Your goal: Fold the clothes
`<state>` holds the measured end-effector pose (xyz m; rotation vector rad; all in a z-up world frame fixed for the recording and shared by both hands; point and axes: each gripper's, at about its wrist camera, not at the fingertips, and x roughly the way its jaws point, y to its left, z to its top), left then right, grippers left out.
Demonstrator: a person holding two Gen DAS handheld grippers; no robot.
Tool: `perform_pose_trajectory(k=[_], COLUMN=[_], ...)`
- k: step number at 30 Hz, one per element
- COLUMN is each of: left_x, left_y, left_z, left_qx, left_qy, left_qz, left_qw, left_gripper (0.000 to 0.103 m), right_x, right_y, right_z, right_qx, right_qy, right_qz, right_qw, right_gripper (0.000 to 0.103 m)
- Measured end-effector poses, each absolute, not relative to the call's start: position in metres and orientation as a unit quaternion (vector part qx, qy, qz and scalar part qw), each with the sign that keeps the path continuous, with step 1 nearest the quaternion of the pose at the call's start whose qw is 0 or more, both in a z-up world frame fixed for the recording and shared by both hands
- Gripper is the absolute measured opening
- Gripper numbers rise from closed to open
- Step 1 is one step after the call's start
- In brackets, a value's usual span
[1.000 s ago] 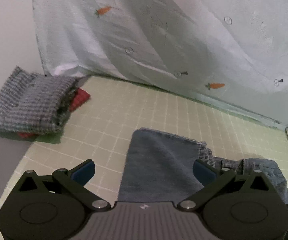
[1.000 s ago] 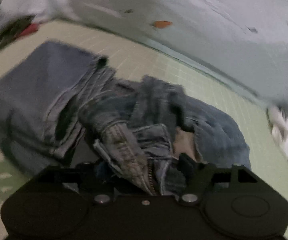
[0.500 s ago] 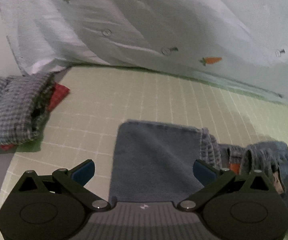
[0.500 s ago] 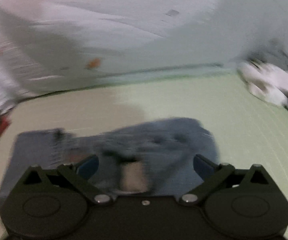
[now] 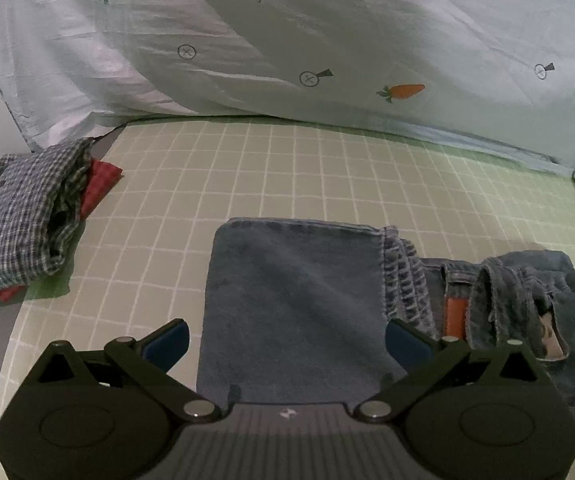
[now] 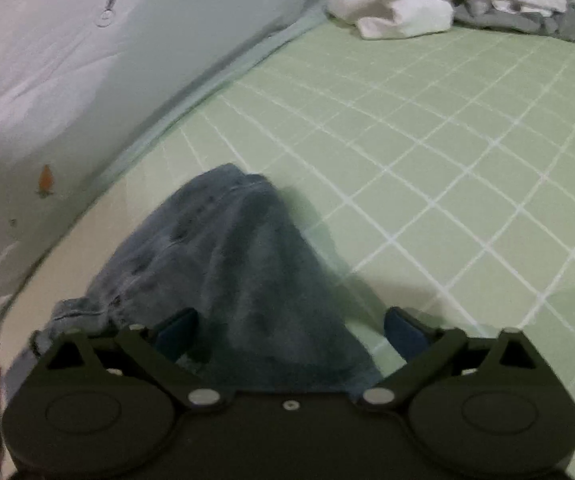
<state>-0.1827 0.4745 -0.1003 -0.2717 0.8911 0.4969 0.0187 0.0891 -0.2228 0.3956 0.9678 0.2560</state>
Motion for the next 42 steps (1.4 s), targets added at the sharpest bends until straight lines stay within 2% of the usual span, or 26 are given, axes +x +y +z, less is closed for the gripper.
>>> perform_pose_trajectory(k=[2,3,5,7,18,23,28,31,36,37,38,39,41,42], left_x=[-0.187,-0.189,-0.195,-0.202,-0.227,-0.228,-0.229,-0.232,-0.232,-0.231,-0.23,-0.229,-0.227,-0.226], left_y=[0.47,0.468,0.464,0.46,0.464,0.472,0.475,0.478,0.483,0.482,0.481,0.48,0.479,0.48], left_z=[-0.099,-0.098,-0.095,-0.092,-0.086,-0.083,-0.084,-0.084,-0.088,-0.089,-0.09,-0.09,-0.091,-0.09], left_qx=[-0.136,-0.139,-0.142,-0.142,-0.169,-0.179,-0.172,-0.172,-0.185,-0.185,-0.184,-0.183,-0.184,-0.185], left_qy=[0.424,0.424,0.419,0.413,0.395,0.389,0.393,0.392,0.397,0.399,0.401,0.403,0.403,0.402], left_qz=[0.238,0.239,0.242,0.244,0.255,0.267,0.283,0.292,0.296,0.293,0.291,0.288,0.282,0.278], left_qw=[0.863,0.862,0.863,0.866,0.867,0.863,0.858,0.855,0.849,0.849,0.849,0.849,0.851,0.852], left_gripper=[0.103,0.103,0.103,0.103,0.102,0.102,0.102,0.102,0.102,0.102,0.102,0.102,0.102,0.102], right_x=[0.018,0.017,0.014,0.011,-0.027,-0.033,-0.026,-0.027,-0.03,-0.029,-0.026,-0.024,-0.019,-0.018], right_y=[0.092,0.093,0.093,0.096,0.185,0.24,0.28,0.291,0.287,0.284,0.281,0.274,0.26,0.255], right_z=[-0.222,-0.22,-0.213,-0.201,-0.11,-0.115,-0.181,-0.191,-0.184,-0.185,-0.185,-0.183,-0.181,-0.178], right_qx=[0.192,0.191,0.188,0.184,0.121,0.163,0.168,0.143,0.146,0.159,0.179,0.208,0.268,0.293], right_qy=[0.462,0.46,0.452,0.441,0.338,0.362,0.446,0.456,0.461,0.464,0.467,0.469,0.463,0.456], right_qz=[0.136,0.134,0.147,0.158,0.326,0.43,0.442,0.447,0.452,0.455,0.46,0.466,0.474,0.475], right_qw=[0.855,0.856,0.86,0.864,0.875,0.811,0.76,0.756,0.749,0.743,0.734,0.721,0.7,0.693], right_gripper=[0.054,0.051,0.033,0.027,0.024,0.023,0.021,0.021,0.029,0.034,0.047,0.055,0.084,0.089])
